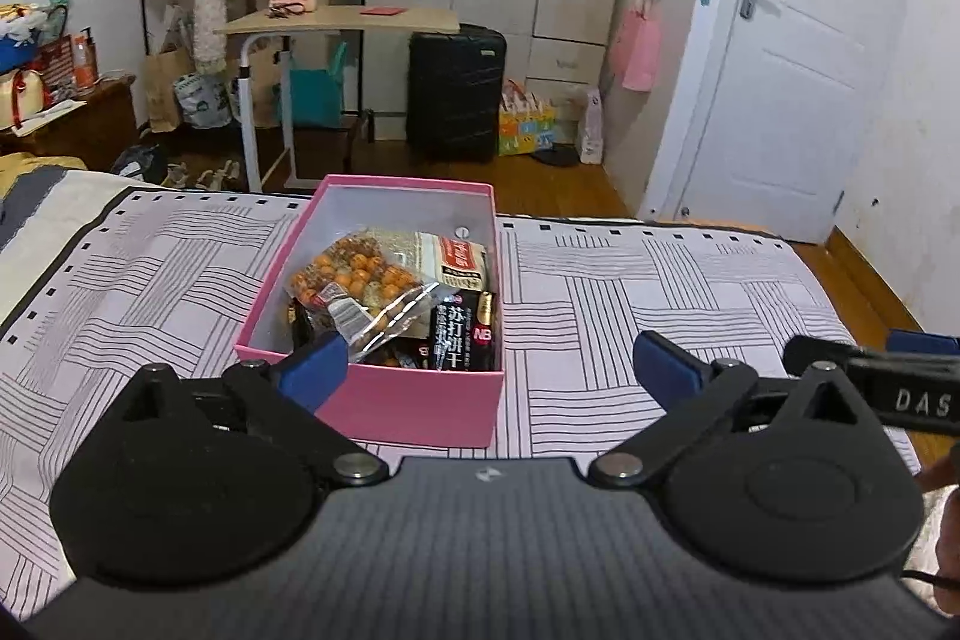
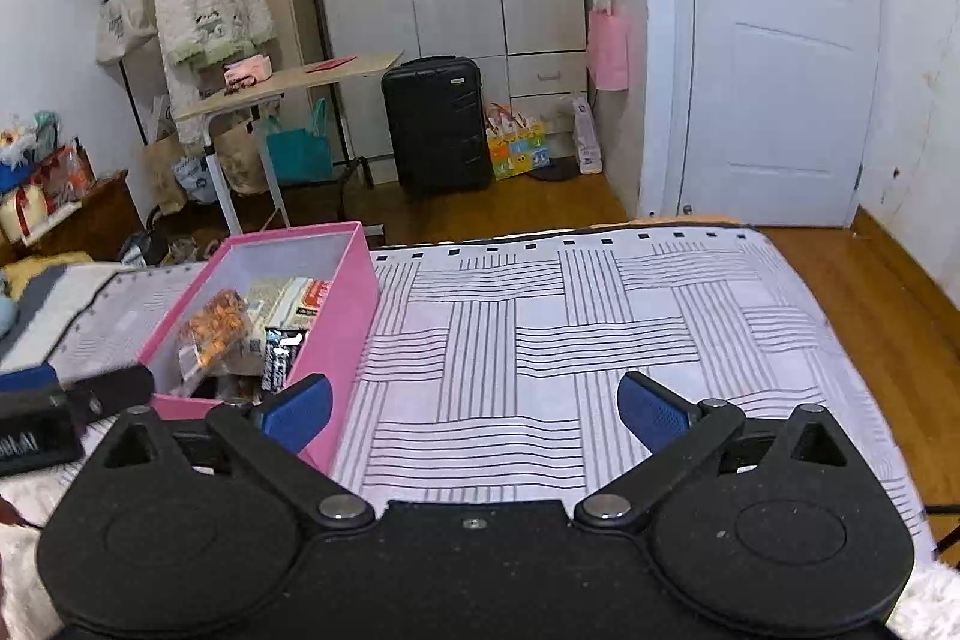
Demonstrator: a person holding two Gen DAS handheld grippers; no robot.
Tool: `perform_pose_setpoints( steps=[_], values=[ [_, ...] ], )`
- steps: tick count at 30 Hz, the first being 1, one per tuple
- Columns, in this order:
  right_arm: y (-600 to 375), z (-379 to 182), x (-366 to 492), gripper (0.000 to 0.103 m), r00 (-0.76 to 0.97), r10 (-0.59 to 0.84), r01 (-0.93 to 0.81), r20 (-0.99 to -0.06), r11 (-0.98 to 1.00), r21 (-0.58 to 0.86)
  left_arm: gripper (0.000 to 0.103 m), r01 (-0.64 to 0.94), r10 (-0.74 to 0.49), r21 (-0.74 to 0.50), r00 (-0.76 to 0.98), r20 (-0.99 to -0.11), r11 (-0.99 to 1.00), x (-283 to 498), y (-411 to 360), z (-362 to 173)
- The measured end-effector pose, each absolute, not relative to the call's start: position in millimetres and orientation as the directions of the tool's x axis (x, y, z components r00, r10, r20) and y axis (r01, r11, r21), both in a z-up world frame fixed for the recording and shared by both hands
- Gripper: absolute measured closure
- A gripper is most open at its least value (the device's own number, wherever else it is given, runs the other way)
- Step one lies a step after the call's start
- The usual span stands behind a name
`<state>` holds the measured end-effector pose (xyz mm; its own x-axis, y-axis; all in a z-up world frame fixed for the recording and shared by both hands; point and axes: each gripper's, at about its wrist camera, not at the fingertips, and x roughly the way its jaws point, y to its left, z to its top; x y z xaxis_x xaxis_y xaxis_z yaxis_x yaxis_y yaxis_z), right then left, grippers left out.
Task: Organize snacks
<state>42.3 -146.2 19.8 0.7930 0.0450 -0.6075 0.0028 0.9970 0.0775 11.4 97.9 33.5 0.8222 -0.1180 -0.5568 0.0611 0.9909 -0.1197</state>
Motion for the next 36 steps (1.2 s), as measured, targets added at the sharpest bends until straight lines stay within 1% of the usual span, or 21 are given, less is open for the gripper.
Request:
perform_pose_setpoints(
  steps=[8, 11, 16, 28, 36],
  values=[
    [-142.3, 21.9, 31.2, 0.0, 0.799, 0.007, 0.01, -0.601, 1.0, 0.025, 0.0, 0.054, -0.086, -0.072, 0.808, -0.583, 0.996, 7.7, 93.6, 31.6],
    [-138.5, 21.4, 28.8, 0.0, 0.795, -0.003, 0.006, -0.607, 1.0, 0.004, 0.0, 0.068, -0.079, -0.04, 0.796, -0.6, 0.997, 6.7, 87.9, 30.6],
    [-136.0, 17.7, 25.4, 0.0, 0.778, -0.02, 0.008, -0.627, 1.0, -0.021, 0.0, 0.075, -0.079, -0.032, 0.791, -0.607, 0.997, 3.9, 82.8, 29.2],
    [-140.3, 16.9, 19.8, 0.0, 0.766, -0.024, 0.017, -0.643, 1.0, -0.017, 0.0, 0.055, -0.022, 0.036, 0.796, -0.604, 0.998, 1.2, 72.8, 26.9],
    [-140.6, 15.1, 19.5, 0.0, 0.759, -0.026, 0.019, -0.651, 1.0, -0.017, 0.0, 0.046, -0.002, 0.058, 0.799, -0.602, 0.997, 0.6, 69.9, 25.5]
  ],
)
